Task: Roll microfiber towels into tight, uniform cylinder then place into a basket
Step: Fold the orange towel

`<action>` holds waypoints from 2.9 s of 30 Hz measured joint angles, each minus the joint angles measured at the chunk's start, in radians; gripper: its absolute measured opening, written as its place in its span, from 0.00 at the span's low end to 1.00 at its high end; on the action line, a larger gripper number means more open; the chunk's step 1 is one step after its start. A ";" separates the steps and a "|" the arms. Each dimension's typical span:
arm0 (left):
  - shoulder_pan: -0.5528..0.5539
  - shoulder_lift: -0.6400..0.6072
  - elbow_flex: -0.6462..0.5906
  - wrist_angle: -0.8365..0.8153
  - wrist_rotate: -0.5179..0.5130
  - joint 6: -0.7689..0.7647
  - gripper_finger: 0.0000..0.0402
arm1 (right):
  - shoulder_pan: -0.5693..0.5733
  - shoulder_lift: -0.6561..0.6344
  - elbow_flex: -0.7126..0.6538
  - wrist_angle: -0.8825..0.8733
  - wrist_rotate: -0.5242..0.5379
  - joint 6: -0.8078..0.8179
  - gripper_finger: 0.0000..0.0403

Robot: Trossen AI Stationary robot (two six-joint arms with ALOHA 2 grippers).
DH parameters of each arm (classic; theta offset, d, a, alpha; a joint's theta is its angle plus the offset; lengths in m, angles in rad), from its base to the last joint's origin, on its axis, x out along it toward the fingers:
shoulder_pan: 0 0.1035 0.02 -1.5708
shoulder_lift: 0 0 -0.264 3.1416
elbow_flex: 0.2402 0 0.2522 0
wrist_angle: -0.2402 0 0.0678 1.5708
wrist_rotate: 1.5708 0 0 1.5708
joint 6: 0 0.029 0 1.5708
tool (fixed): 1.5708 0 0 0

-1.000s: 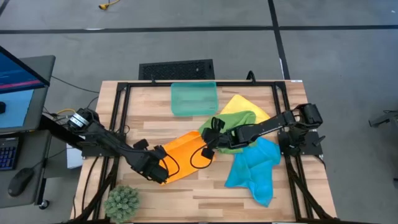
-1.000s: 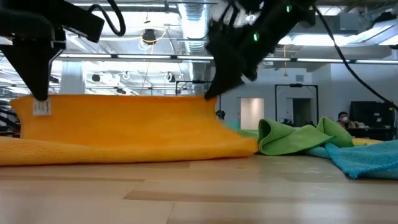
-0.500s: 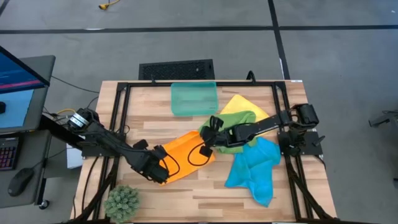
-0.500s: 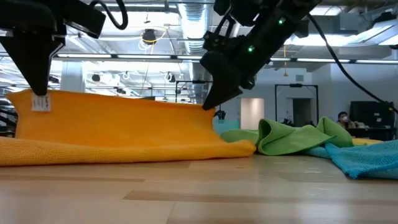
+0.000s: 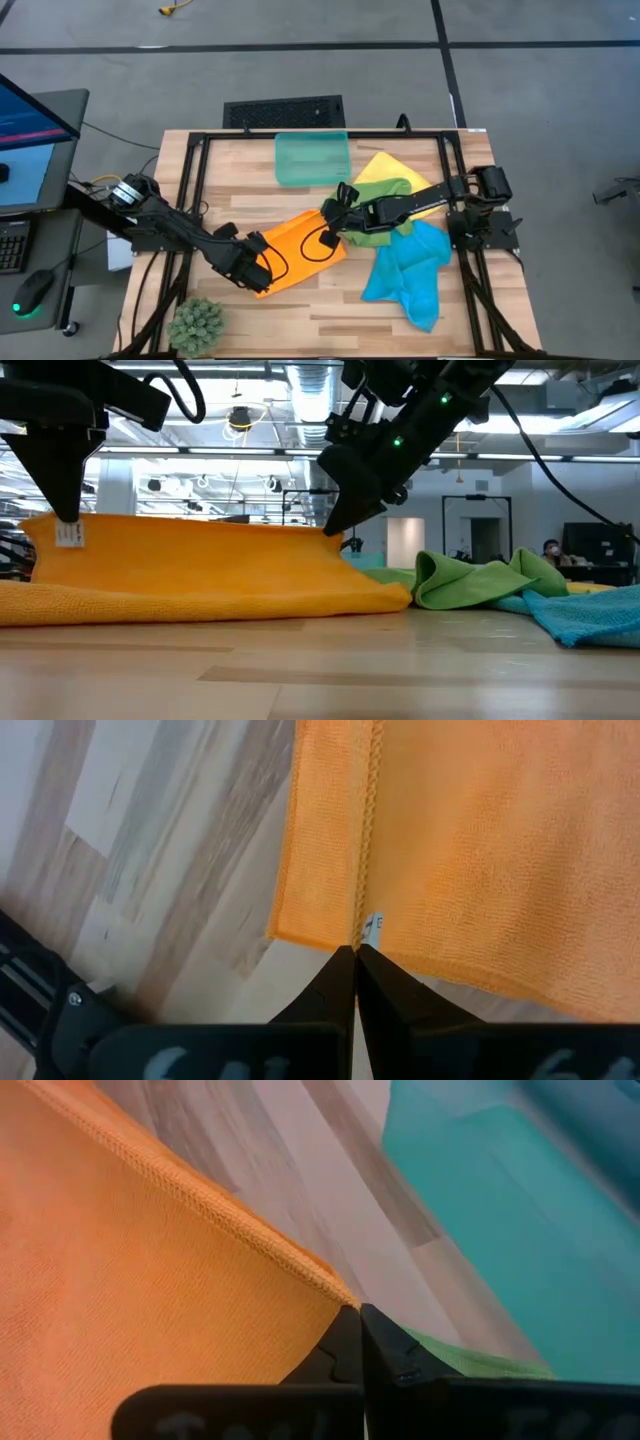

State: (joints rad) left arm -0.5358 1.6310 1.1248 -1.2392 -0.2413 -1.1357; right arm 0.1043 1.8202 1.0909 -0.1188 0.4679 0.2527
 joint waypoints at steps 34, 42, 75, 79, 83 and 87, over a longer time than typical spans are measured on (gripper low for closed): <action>-0.020 0.000 -0.073 0.305 -0.122 0.107 0.27 | 0.112 -0.185 0.000 -0.301 -0.026 -0.019 0.29; 0.005 0.000 -0.209 0.532 -0.104 0.131 0.26 | 0.286 -0.122 -0.045 -0.297 -0.052 0.105 0.29; 0.046 -0.004 -0.223 0.947 0.001 0.188 0.26 | 0.275 -0.111 -0.044 -0.299 -0.047 0.132 0.29; 0.133 -0.001 -0.229 0.898 -0.021 0.260 0.26 | 0.275 -0.111 -0.044 -0.299 -0.047 0.140 0.29; 0.194 0.009 -0.231 0.843 -0.022 0.291 0.26 | 0.275 -0.111 -0.044 -0.299 -0.047 0.140 0.29; 0.226 0.009 -0.231 0.811 -0.019 0.310 0.26 | 0.275 -0.111 -0.044 -0.300 -0.047 0.140 0.29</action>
State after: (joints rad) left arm -0.3100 1.6398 0.8940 -0.4285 -0.2602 -0.8260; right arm 0.3790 1.7092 1.0470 -0.4187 0.4207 0.3927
